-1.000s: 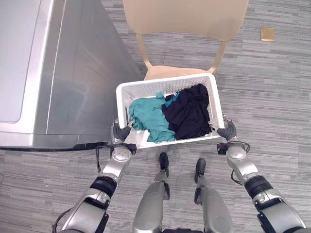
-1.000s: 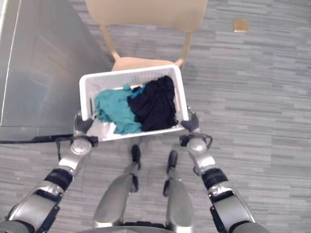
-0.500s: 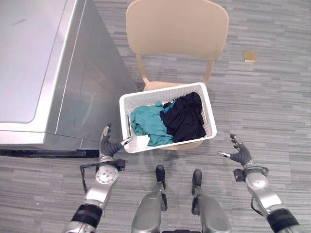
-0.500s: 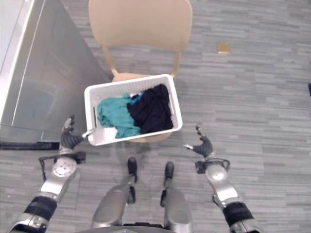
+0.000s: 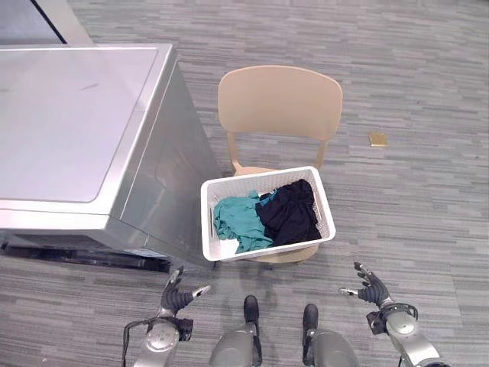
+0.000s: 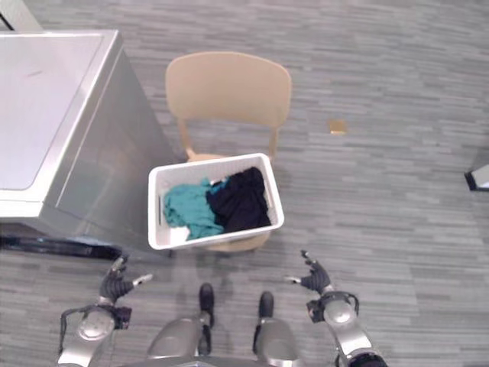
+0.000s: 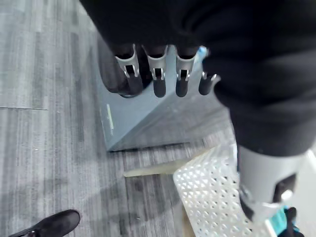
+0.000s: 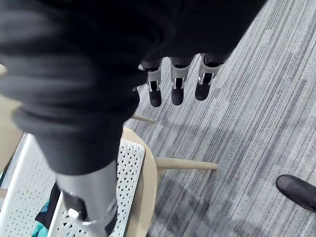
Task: Grab the laundry basket,head to the washer,open it,put in the laundry and shut it.
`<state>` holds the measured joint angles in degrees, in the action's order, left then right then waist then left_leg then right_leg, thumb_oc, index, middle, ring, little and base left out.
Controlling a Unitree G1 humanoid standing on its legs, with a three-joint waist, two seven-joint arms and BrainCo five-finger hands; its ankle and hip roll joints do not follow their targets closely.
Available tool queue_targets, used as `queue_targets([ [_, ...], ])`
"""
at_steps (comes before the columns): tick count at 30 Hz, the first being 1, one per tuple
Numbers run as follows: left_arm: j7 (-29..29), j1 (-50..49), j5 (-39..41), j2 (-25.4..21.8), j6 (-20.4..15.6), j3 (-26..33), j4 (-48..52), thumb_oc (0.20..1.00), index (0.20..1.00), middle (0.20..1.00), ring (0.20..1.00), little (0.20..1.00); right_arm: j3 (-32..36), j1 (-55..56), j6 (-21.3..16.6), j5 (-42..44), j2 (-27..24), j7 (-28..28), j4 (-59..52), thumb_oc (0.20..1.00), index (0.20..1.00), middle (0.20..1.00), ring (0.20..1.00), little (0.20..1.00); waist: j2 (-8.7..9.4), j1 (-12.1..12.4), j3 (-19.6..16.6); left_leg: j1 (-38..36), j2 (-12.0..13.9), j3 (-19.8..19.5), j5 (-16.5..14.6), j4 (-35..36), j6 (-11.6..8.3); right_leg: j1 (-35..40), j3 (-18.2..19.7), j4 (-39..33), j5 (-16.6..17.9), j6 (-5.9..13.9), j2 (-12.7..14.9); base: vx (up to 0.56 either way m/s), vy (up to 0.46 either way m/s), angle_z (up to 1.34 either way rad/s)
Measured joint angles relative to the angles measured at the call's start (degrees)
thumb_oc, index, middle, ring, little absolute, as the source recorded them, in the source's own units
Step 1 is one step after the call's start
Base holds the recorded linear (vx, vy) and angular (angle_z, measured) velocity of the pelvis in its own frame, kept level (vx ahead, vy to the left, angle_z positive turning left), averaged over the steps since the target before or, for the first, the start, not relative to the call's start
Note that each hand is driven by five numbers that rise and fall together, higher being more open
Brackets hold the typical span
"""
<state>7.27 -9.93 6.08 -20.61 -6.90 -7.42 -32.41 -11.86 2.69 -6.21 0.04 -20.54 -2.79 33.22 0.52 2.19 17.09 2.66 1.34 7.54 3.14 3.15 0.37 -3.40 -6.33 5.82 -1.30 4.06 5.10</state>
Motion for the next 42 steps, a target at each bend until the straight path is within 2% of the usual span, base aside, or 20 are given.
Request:
queue_targets([
  [4,0.24,-1.16,0.46,3.64,0.14,0.88,-4.42,1.0,1.0,1.0,1.0,1.0,0.02,0.98,0.09,0.22,0.92,-0.9,1.77,1.0,1.0,1.0,1.0,1.0,-2.65,0.94,-2.18,1.63,1.29,-5.23,1.93,-0.24,-2.49,3.16,0.18,-3.56,-0.19,-0.48,-3.49,-0.1,-0.123,0.68],
  [6,0.72,0.63,0.55,4.59,0.29,0.24,-4.91,1.0,1.0,1.0,1.0,1.0,-0.1,1.45,0.07,0.72,1.06,-2.07,2.53,1.0,1.0,1.0,1.0,1.0,-3.45,0.9,-2.45,4.85,1.6,-7.66,0.98,-2.58,-5.25,3.58,-2.34,-5.19,-0.55,-3.63,-4.38,-0.09,-0.008,1.19],
  [7,0.82,0.96,0.55,4.64,0.32,-0.3,-5.1,1.0,1.0,1.0,1.0,1.0,-0.09,1.43,0.11,0.85,1.03,-2.19,3.25,1.0,1.0,1.0,1.0,1.0,-3.91,1.65,-2.57,5.35,2.14,-7.08,-0.05,-2.43,-4.3,3.1,-3.55,-4.56,-0.18,-4.36,-4.56,-0.11,0.076,0.86],
  [9,1.19,0.09,0.56,4.72,0.61,-1.18,-5.57,1.0,1.0,1.0,1.0,1.0,-0.29,0.61,0.13,1.31,1.07,-2.44,3.75,1.0,1.0,1.0,1.0,1.0,-4.41,2.99,-2.54,6.42,3.72,-3.91,-3.53,-2.08,-3.56,2.52,-7.04,-2.28,-0.32,-5.41,-4.05,-0.12,0.133,0.7],
  [11,1.46,1.42,0.56,4.68,0.78,-1.18,-7.45,1.0,1.0,1.0,1.0,1.0,-1.64,0.77,0.18,1.63,1.76,-3.32,3.72,1.0,1.0,1.0,1.0,1.0,-1.14,2.07,-2.69,7.14,3.74,1.5,-3.63,-6.0,-3.8,3.68,-11.76,-4.25,0.4,-5.64,0.04,0.0,0.163,1.13],
  [12,1.49,1.31,0.55,4.77,0.74,-1.26,-7.37,1.0,1.0,1.0,1.0,1.0,-1.93,0.64,0.13,2.05,1.62,-3.36,3.72,1.0,1.0,1.0,1.0,1.0,-0.84,1.97,-2.73,6.95,4.97,1.2,-3.66,-6.8,-3.86,3.95,-12.48,-4.44,0.4,-5.63,0.82,0.12,0.29,1.04],
  [13,1.61,1.54,0.55,4.87,0.82,-1.48,-7.74,1.0,1.0,1.0,1.0,1.0,-1.21,0.15,0.22,2.51,1.89,-3.5,3.69,1.0,1.0,1.0,1.0,1.0,-1.11,1.73,-2.81,5.62,7.71,1.76,-3.96,-7.83,-5.2,4.84,-15.04,-4.88,0.96,-4.78,1.58,0.14,0.342,1.41],
  [15,2.02,4.03,0.55,5.08,1.02,-2.42,-8.32,1.0,1.0,1.0,1.0,1.0,0.15,2.59,1.15,2.76,2.92,-4.56,3.44,1.0,1.0,1.0,1.0,1.0,-0.49,-0.47,-3.6,4.31,15.12,9.9,-2.93,-7.09,-8.11,8.65,-23.16,-5.54,-0.09,-2.34,2.77,0.22,0.55,1.89],
  [17,1.96,4.23,0.5,5.31,1.17,-3.49,-7.58,1.0,1.0,1.0,1.0,1.0,3.65,2.49,1.52,2.78,3.21,-4.83,3.37,1.0,1.0,1.0,1.0,1.0,-1.75,-1.32,-4.46,4.26,17.69,19.01,-2.77,-7.3,-8.48,10.2,-27.94,-5.12,0.5,2.3,5.83,0.35,0.715,1.33],
  [18,1.97,4.06,0.45,5.48,1.06,-3.76,-7.74,1.0,1.0,1.0,1.0,1.0,3.5,3.12,1.77,2.77,2.86,-4.79,3.66,1.0,1.0,1.0,1.0,1.0,-1.37,-1.75,-5.16,4.09,16.69,19.28,-2.46,-7.71,-8.12,10.77,-28.63,-4.65,0.3,3.35,7.44,0.21,0.533,0.97],
  [19,1.96,4.34,0.4,5.0,1.15,-3.92,-9.45,1.0,1.0,1.0,1.0,1.0,3.51,2.92,2.04,2.76,3.3,-4.95,4.61,1.0,1.0,1.0,1.0,1.0,-0.25,-2.07,-5.86,3.96,12.91,16.87,0.12,-8.3,-7.07,9.98,-27.26,-2.9,0.6,4.25,10.75,0.18,0.549,0.32],
  [20,2.02,4.05,0.37,3.99,1.23,-3.57,-10.11,1.0,1.0,1.0,1.0,1.0,2.48,1.6,2.26,2.75,4.84,-5.0,4.7,1.0,1.0,1.0,1.0,1.0,1.78,-1.29,-5.95,4.36,8.66,15.53,-1.15,-9.9,-5.19,8.22,-23.19,0.2,1.69,3.33,15.34,0.1,0.362,0.09],
  [22,2.12,3.95,0.36,2.1,1.52,-2.62,-10.98,1.0,1.0,1.0,1.0,1.0,-0.25,-0.18,2.42,2.73,7.12,-4.97,3.31,1.0,1.0,1.0,1.0,1.0,3.04,-1.21,-6.02,4.35,5.06,16.26,-3.59,-11.25,-1.59,4.34,-18.0,5.11,7.39,-0.85,20.2,0.09,0.244,-0.07],
  [23,2.31,4.68,0.31,1.02,1.58,-1.73,-10.93,1.0,1.0,1.0,1.0,1.0,-3.35,-0.83,2.4,2.71,7.99,-4.61,2.23,1.0,1.0,1.0,1.0,1.0,2.55,-0.71,-5.95,4.15,4.36,16.0,-4.24,-10.41,-0.57,0.87,-14.41,10.47,5.25,-0.03,19.31,0.13,0.254,-0.05],
  [27,3.57,6.3,0.33,-1.42,1.82,-0.38,-9.23,1.0,1.0,1.0,1.0,1.0,-6.51,-2.22,2.27,2.65,9.11,-4.52,-1.42,1.0,1.0,1.0,1.0,1.0,1.07,-0.08,-5.35,1.76,1.57,13.68,-3.73,-5.65,1.88,-5.28,-3.19,16.13,-5.27,0.36,7.44,0.05,0.15,0.3],
  [29,3.91,6.07,0.34,-0.54,1.65,-0.24,-8.59,1.0,1.0,1.0,1.0,1.0,-7.17,-4.37,2.36,2.67,8.91,-4.53,-1.72,1.0,1.0,1.0,1.0,1.0,0.11,-0.38,-4.88,-1.14,-0.19,13.37,-3.32,-3.26,2.34,-7.47,-3.25,15.49,-7.6,-0.98,1.51,0.02,-0.011,0.46],
  [30,3.89,5.87,0.39,0.21,1.39,-2.07,-8.28,1.0,1.0,1.0,1.0,1.0,-8.39,-6.8,2.36,2.69,8.24,-4.64,-2.88,1.0,1.0,1.0,1.0,1.0,0.04,-0.4,-4.87,-0.89,-2.41,13.17,-3.35,-3.19,2.29,-9.8,-4.68,13.98,-7.76,-1.57,0.62,0.01,-0.032,0.64],
  [34,3.73,3.76,0.38,1.25,0.86,-3.49,-5.41,1.0,1.0,1.0,1.0,1.0,-8.93,-9.69,2.2,1.07,6.41,-5.1,-5.99,1.0,1.0,1.0,1.0,1.0,-0.92,0.87,-4.63,-0.7,-4.93,9.07,-3.3,-1.98,2.4,-10.37,-5.43,10.84,-7.26,-1.17,0.89,0.02,-0.004,0.74],
  [39,3.52,-2.41,0.08,2.03,0.76,-3.99,-4.58,1.0,1.0,1.0,1.0,1.0,-3.92,-11.99,1.38,-6.76,1.96,-11.84,-8.24,1.0,1.0,1.0,1.0,1.0,-4.79,2.9,-4.48,0.29,-4.66,6.77,-3.2,-1.98,2.52,-8.67,-6.86,5.27,-3.47,-1.57,0.13,0.0,-0.024,0.18],
  [42,3.39,-3.66,-0.13,2.14,0.77,-4.01,-4.51,1.0,1.0,1.0,1.0,1.0,-2.79,-11.9,1.5,-6.82,-0.45,-13.63,-8.32,1.0,1.0,1.0,1.0,1.0,-5.26,2.92,-4.53,0.25,-3.97,6.46,-3.17,-2.13,2.53,-6.94,-6.77,1.51,-1.96,-1.98,-1.14,0.0,-0.028,-0.1],
])
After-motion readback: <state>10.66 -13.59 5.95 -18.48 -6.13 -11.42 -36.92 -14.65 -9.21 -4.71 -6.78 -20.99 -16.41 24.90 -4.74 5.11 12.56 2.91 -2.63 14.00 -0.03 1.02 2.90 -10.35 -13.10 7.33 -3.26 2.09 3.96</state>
